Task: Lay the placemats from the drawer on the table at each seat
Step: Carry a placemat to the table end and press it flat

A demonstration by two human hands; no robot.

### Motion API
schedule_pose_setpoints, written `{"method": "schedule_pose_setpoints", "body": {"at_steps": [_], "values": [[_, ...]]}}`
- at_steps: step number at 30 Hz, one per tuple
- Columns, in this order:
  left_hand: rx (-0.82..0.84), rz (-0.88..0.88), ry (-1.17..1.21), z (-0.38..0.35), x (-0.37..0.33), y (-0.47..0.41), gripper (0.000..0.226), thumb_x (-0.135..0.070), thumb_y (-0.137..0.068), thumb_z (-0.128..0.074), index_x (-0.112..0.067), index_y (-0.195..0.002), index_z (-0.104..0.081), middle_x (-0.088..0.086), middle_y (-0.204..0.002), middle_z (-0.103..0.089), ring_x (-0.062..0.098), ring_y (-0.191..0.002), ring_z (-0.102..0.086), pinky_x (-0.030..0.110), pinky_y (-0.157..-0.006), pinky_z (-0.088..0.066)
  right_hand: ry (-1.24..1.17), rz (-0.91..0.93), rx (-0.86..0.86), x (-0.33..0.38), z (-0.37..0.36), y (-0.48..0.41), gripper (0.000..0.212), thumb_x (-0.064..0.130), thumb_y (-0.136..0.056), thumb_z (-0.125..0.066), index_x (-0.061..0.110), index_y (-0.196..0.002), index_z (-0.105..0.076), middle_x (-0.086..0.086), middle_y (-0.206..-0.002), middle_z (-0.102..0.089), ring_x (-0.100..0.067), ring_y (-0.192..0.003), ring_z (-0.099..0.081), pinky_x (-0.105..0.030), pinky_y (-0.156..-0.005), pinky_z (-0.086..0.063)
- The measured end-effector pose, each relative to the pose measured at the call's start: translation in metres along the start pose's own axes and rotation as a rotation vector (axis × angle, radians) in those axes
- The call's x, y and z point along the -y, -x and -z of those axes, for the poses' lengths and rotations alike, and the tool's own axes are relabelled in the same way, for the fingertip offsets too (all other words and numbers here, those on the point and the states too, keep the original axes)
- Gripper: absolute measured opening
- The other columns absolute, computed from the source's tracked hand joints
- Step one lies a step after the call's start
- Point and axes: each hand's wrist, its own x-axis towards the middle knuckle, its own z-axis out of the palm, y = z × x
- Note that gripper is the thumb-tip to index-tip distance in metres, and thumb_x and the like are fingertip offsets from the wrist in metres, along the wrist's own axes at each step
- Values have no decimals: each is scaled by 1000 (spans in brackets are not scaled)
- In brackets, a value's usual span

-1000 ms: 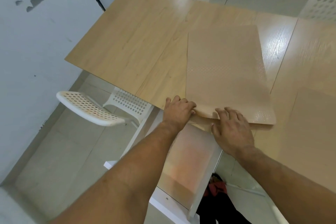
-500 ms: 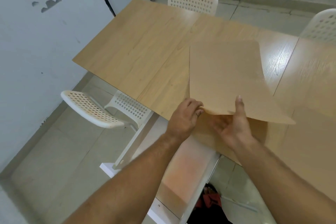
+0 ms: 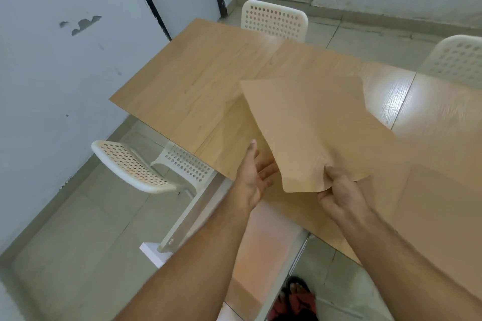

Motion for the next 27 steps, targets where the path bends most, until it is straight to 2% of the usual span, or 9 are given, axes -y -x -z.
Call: {"method": "schedule_pose_setpoints", "body": {"at_steps": [4,8,13,15,18,20,23,26,27], "values": [[28,-130,242,7,-36,4,58,-59,-93,-52,-14,-128,-62,12,-101,-73,29,-94,-70,43,-84,-56,191,-80,214,3,-2,11,19,10,-96,-60,9,-113,-68,-8,-103,-75,-20,-87,-74,-36,-71,-63],[-76,-249,311,41,-80,13,55,-56,-93,-53,-13,-125,-67,13,-117,-72,33,-107,-67,42,-92,-53,374,-164,396,5,-14,22,22,12,-97,-58,10,-117,-67,-9,-102,-76,-22,-86,-74,-36,-67,-62],[-337,-392,271,122,-119,34,46,-13,-85,-68,-6,-130,-61,18,-124,-68,36,-109,-68,42,-76,-59,566,-169,480,-13,-43,33,29,5,-96,-58,6,-124,-66,-10,-102,-77,-20,-81,-75,-32,-61,-61],[-453,-455,274,157,-127,49,35,0,-87,-67,-6,-121,-63,16,-116,-71,32,-96,-70,42,-77,-59,648,-167,551,-29,-60,42,30,4,-98,-55,9,-125,-66,-8,-104,-77,-21,-84,-75,-34,-68,-62],[-622,-515,293,203,-138,85,33,4,-85,-69,-4,-116,-67,15,-112,-72,27,-85,-70,37,-70,-59,739,-176,694,-60,-84,59,35,6,-100,-50,18,-129,-65,-4,-120,-73,-30,-107,-69,-40,-88,-56],[-709,-539,330,239,-144,105,25,2,-84,-73,-5,-108,-68,10,-102,-73,22,-77,-69,31,-61,-57,765,-166,732,-83,-98,70,35,3,-98,-51,16,-128,-66,-6,-122,-71,-31,-112,-66,-43,-91,-53],[-800,-560,402,296,-156,141,21,-3,-82,-76,-15,-89,-61,2,-88,-69,18,-71,-66,31,-63,-56,822,-139,768,-124,-119,84,35,5,-92,-60,9,-127,-66,-12,-126,-69,-29,-117,-64,-41,-94,-52],[-844,-625,454,362,-165,171,24,2,-81,-75,-17,-87,-62,3,-91,-70,18,-74,-67,34,-69,-56,881,-165,808,-170,-142,102,77,29,-58,-91,4,-127,-66,-17,-126,-67,-31,-116,-64,-37,-89,-56],[-857,-636,463,386,-167,179,24,3,-80,-76,-15,-91,-64,4,-95,-71,20,-78,-69,35,-72,-58,903,-172,829,-185,-151,109,83,30,-52,-92,6,-127,-66,-15,-125,-68,-29,-115,-64,-35,-86,-58]]}}
